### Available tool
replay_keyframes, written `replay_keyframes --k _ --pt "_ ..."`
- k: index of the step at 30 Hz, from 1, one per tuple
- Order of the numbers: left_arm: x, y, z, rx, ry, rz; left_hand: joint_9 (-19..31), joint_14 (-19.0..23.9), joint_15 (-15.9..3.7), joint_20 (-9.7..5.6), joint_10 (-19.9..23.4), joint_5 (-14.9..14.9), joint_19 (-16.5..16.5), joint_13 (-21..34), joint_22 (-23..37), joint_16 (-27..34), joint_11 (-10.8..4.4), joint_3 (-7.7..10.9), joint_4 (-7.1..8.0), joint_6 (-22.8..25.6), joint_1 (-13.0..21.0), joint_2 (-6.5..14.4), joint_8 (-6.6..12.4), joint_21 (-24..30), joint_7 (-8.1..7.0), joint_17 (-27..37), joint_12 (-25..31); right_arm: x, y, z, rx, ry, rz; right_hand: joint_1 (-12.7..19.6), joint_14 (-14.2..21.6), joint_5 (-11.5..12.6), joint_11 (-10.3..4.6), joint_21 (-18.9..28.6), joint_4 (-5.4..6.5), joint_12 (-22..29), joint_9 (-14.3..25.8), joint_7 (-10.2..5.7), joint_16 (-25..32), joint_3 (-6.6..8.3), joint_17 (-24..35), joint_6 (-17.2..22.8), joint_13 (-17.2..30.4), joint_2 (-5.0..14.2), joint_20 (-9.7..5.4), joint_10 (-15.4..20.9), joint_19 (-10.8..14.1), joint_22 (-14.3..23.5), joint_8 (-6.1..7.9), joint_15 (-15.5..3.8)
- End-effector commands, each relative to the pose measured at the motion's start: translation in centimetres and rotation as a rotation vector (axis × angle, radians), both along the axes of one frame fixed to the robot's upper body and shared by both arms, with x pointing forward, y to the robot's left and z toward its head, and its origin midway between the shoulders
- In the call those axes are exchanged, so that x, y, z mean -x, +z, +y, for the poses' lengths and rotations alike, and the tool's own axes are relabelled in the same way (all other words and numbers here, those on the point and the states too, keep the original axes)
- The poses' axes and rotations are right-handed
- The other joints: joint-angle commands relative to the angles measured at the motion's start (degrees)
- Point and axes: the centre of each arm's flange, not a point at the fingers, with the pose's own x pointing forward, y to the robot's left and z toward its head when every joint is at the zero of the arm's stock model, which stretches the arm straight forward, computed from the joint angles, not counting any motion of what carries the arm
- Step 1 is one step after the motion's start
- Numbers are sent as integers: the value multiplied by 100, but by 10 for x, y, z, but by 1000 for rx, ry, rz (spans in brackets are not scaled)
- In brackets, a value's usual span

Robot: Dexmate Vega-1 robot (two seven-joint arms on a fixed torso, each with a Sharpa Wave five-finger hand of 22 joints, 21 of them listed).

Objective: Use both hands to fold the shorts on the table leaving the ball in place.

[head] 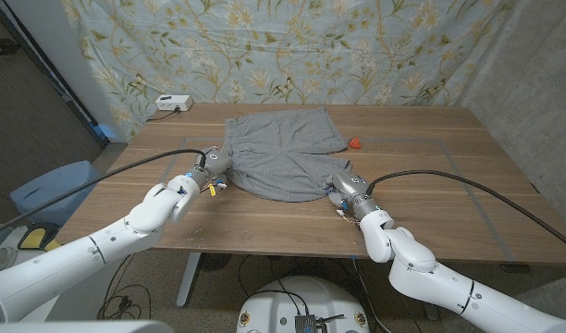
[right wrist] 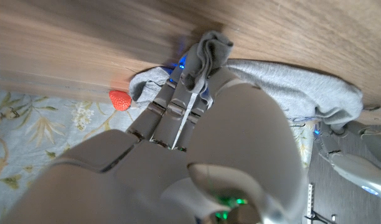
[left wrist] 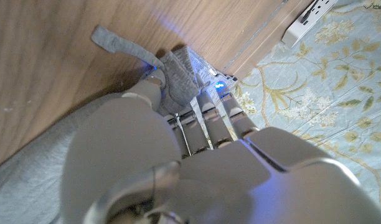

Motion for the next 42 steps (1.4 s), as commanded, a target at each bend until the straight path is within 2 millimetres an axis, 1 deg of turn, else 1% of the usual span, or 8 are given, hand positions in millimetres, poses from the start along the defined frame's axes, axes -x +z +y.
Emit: replay_keyframes --k 1,10,11,12,15,25,34,42 --pt "52 28 3 154 -51 -122 50 93 -911 24 549 -41 11 522 10 30 -512 136 77 290 283 176 18 43 199 37 541 30 15 -17 -196 58 -84 56 22 32 412 37 2 50 15 4 -31 12 20 72 57 -15 -47 409 -5 0 19 -517" --pt "110 41 -3 151 -5 -213 64 51 -906 70 448 -55 -34 612 11 -16 -502 146 94 258 292 171 -1 41 151 56 571 74 26 -32 -270 39 -227 52 39 35 498 75 9 97 15 0 -77 13 48 68 99 -19 -44 502 -37 -13 0 -517" --pt "110 41 -3 151 -4 -213 67 51 -905 74 446 -55 -38 619 11 -17 -500 145 96 252 292 172 -3 41 150 58 576 74 26 -32 -270 39 -227 53 39 36 511 79 10 99 15 2 -82 15 49 67 103 -15 -42 505 -39 -14 -2 -516" --pt "122 42 -3 150 7 -237 70 51 -909 71 457 -56 -42 627 11 -19 -506 144 96 264 295 169 3 41 142 62 587 82 27 -34 -275 37 -253 51 41 35 503 81 10 101 15 -1 -84 13 52 69 106 -19 -41 508 -43 -15 -2 -515" --pt "139 43 -3 147 30 -273 73 46 -901 76 437 -57 -50 652 11 -28 -510 146 105 263 295 172 2 42 136 68 597 94 28 -37 -287 33 -290 55 43 36 494 88 8 104 15 -3 -95 15 59 76 115 -21 -47 510 -55 -18 -3 -519" --pt "189 41 2 165 87 -364 85 52 -921 65 418 -61 -94 733 11 -36 -540 132 105 276 314 160 6 41 109 98 646 123 33 -43 -305 24 -404 59 56 37 459 124 6 116 16 -24 -143 19 92 92 158 -29 -43 515 -99 -32 -13 -521" --pt "215 46 4 199 90 -334 90 47 -917 63 435 -65 -109 791 11 -51 -536 118 107 297 322 149 11 47 100 110 693 123 56 -42 -256 55 -486 57 69 39 448 154 8 121 17 -46 -181 21 114 89 184 -34 -52 519 -122 -43 -26 -524" --pt "200 53 4 231 88 -165 92 4 -900 70 450 -69 -127 835 11 -92 -531 112 116 288 315 139 3 50 127 104 727 98 87 -33 -181 109 -519 48 72 42 449 183 18 106 19 -54 -231 26 128 84 194 -30 -64 499 -151 -53 -40 -518"
